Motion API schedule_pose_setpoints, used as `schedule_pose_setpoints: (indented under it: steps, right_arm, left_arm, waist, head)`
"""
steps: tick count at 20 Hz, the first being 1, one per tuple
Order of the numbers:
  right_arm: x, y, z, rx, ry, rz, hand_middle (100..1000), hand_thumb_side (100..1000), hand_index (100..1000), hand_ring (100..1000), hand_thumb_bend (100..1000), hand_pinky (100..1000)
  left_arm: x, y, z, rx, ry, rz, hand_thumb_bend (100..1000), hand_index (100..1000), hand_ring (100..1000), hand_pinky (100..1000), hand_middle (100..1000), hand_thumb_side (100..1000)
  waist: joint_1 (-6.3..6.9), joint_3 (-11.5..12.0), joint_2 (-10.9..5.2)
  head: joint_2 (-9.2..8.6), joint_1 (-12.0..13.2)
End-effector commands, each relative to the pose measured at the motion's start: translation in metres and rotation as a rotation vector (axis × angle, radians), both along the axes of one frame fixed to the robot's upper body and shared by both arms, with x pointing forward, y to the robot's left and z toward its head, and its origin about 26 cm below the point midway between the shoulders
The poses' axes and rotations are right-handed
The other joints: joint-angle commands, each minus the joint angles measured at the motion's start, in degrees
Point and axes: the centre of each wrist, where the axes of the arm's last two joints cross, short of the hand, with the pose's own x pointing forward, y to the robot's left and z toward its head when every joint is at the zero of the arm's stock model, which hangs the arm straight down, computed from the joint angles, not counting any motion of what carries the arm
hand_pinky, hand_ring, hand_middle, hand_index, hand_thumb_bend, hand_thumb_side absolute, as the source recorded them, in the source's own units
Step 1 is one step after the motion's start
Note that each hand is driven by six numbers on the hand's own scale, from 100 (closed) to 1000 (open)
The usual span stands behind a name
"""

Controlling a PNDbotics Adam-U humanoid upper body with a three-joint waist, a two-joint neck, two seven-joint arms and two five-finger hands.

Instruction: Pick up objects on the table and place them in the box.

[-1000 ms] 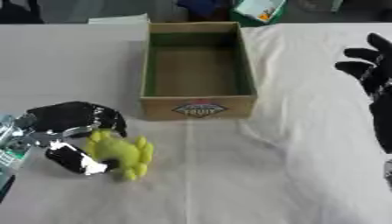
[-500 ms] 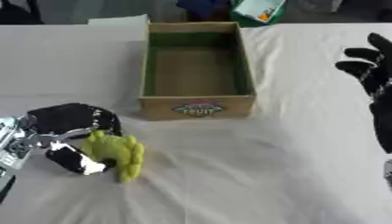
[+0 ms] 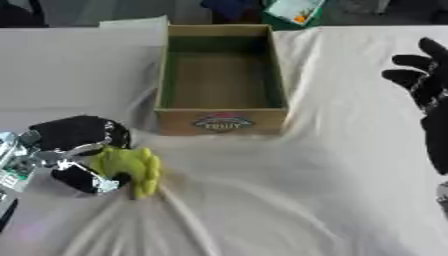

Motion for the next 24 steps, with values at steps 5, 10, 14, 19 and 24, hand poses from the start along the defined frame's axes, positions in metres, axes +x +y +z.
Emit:
schedule_pose_setpoints:
  steps: [5,10,14,19,24]
  right_arm:
    - [-0.003,0.0,0.006,0.001,-0.018,-0.001,777,1000,971,763,100,892]
    - [-0.003,-0.001,0.006,0.003,-0.019,-0.006,776,1000,971,764,100,892]
    - [-0.003,-0.002,0.006,0.004,-0.022,-0.008,776,1000,971,765,100,892]
    - [-0.003,-0.002,0.006,0.004,-0.023,-0.01,776,1000,971,765,100,892]
    - [-0.003,-0.002,0.007,0.005,-0.029,-0.011,776,1000,971,766,100,892]
  left_arm:
    - [-0.007,0.007,-0.003,0.277,0.128,-0.247,100,549,644,469,535,305]
    - [-0.012,0.006,0.01,0.205,0.119,-0.255,100,549,635,461,531,311]
    - [-0.016,0.008,0.029,0.156,0.089,-0.256,100,539,631,458,527,311]
    - [-0.023,0.013,0.055,0.094,0.042,-0.261,100,542,630,457,531,307]
    - [-0.028,0.017,0.078,0.025,0.009,-0.264,100,539,619,456,530,304]
  waist:
    - [-0.17,0.28,-0.66]
    - [-0.12,0.57,-0.9]
    - [-0.06,0.65,-1.04]
    - [0.06,0.74,-1.05]
    - [0.11,0.69,-1.05]
  head:
    - [-0.4,-0.31]
    - [-0.18,-0.51]
    - [-0.1,-0.55]
    - [0.0,-0.37]
    - [-0.06,-0.17]
